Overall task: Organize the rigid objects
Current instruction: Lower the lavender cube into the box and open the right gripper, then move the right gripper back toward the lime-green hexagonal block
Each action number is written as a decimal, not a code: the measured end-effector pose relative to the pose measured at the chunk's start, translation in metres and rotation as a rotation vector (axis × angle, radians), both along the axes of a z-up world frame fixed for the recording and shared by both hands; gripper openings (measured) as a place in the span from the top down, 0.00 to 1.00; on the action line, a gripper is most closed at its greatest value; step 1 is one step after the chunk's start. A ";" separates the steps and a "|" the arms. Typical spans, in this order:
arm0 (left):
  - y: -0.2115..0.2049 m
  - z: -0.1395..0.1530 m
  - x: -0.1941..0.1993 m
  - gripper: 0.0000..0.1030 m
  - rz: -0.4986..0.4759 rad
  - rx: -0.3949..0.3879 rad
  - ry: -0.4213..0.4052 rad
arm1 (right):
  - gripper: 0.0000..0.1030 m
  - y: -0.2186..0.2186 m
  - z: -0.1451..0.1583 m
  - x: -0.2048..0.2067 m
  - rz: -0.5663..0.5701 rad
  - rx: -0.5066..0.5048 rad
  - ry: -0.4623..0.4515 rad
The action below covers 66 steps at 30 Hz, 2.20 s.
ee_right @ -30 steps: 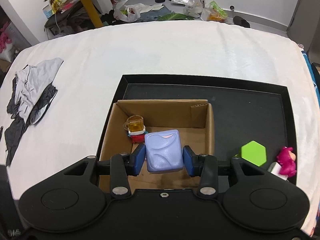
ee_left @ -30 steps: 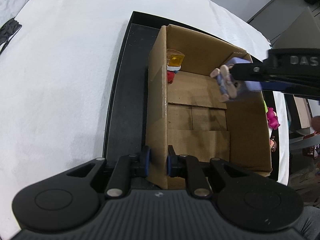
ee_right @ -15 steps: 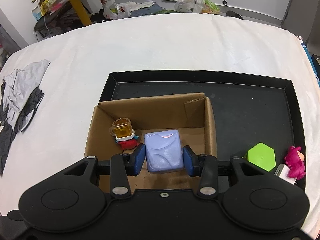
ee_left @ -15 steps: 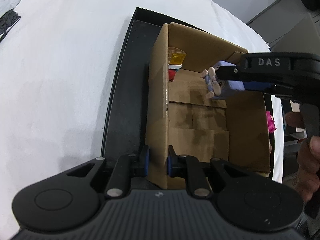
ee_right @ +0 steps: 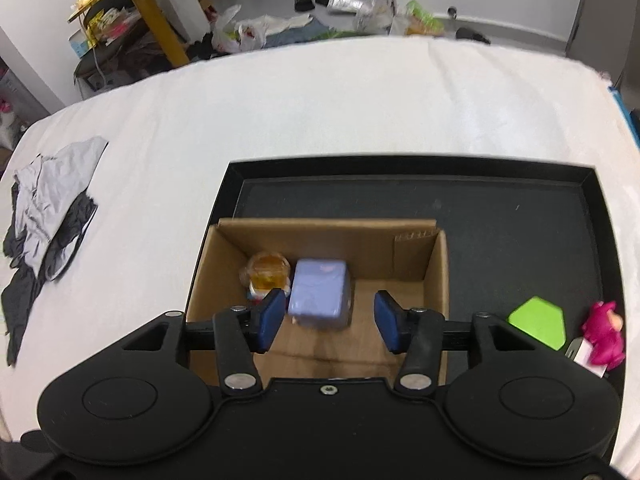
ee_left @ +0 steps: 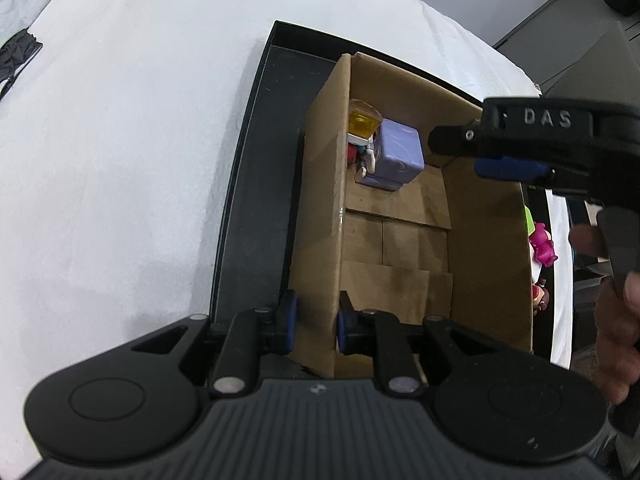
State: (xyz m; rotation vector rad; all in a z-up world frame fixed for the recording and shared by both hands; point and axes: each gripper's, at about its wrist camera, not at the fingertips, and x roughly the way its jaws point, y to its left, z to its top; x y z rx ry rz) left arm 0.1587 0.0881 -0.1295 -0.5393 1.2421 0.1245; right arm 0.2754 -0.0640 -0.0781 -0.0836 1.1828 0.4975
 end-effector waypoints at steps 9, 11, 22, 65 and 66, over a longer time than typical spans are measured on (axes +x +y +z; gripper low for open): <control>-0.005 0.002 0.002 0.83 -0.001 0.025 0.005 | 0.42 -0.007 0.004 -0.011 0.038 0.013 0.047; -0.005 0.002 0.002 0.83 0.001 0.029 0.006 | 0.40 -0.010 0.007 -0.012 0.043 0.014 0.051; -0.012 0.005 0.002 0.83 0.008 0.050 0.014 | 0.32 -0.037 0.019 -0.018 0.051 0.024 0.067; -0.035 0.006 -0.002 0.86 0.079 0.153 0.054 | 0.00 -0.191 0.026 -0.018 0.025 0.058 -0.010; -0.035 0.006 -0.003 0.86 0.082 0.152 0.055 | 0.00 -0.195 0.027 -0.018 0.023 0.059 -0.007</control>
